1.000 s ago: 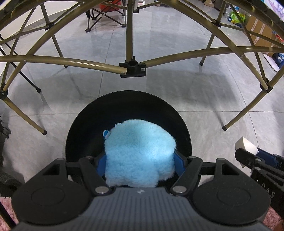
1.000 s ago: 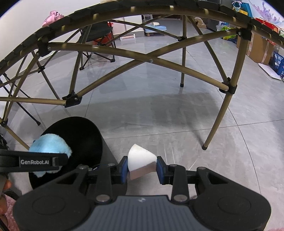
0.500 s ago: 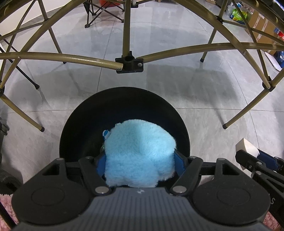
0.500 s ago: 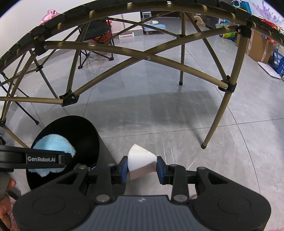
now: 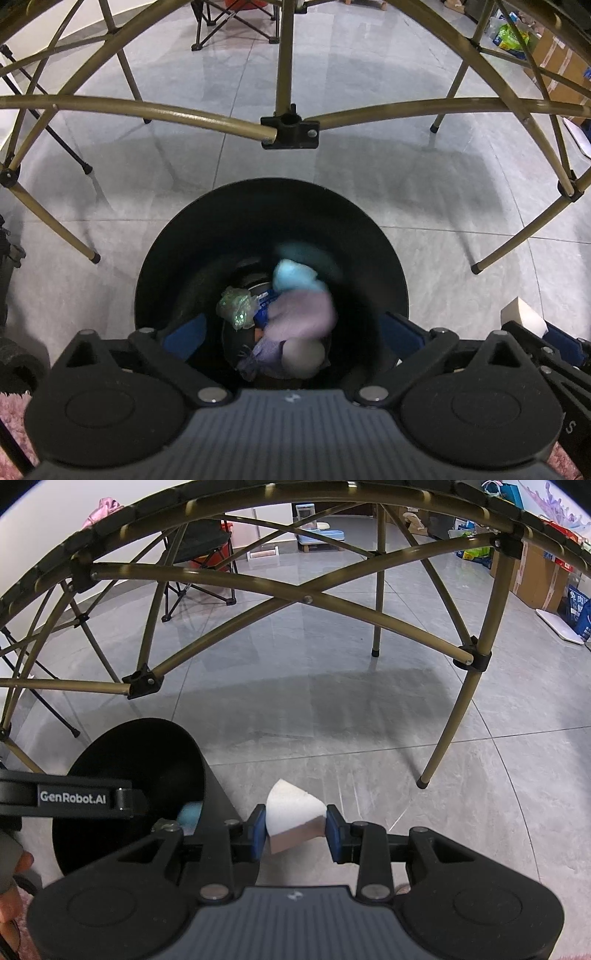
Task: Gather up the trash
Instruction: 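Bring the right tool holding the white wedge over the bin rim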
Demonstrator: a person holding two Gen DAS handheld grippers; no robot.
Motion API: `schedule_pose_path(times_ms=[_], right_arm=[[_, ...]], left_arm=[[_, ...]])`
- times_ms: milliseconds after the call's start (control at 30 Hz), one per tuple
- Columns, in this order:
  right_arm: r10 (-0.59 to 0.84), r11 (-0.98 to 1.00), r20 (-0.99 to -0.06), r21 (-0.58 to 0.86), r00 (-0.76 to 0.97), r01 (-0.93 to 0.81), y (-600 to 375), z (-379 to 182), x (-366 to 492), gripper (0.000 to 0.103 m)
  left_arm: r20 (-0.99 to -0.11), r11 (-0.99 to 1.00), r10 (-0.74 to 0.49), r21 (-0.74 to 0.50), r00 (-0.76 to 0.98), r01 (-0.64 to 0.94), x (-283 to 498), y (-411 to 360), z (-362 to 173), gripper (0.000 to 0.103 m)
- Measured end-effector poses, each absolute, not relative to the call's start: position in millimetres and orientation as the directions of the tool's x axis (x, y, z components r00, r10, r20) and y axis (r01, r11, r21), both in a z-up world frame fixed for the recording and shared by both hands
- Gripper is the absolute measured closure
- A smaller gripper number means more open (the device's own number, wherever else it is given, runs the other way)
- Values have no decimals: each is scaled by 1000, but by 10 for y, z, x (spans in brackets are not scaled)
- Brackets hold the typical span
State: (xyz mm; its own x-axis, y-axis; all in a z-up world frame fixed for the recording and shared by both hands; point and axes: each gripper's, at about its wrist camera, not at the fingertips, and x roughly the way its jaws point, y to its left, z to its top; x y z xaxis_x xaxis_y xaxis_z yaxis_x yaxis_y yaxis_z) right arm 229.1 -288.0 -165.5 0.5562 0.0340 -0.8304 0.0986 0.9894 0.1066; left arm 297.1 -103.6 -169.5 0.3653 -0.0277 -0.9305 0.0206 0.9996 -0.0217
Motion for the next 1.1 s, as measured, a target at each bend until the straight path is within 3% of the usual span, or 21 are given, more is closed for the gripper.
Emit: schedule_pose_path(times_ms=[1100], right_arm=[[55, 995, -824, 91, 563, 36, -2626, -1577, 2299, 71]], left_arm=[[-914, 1000, -8, -11, 405, -4, 2876, -762, -1546, 0]])
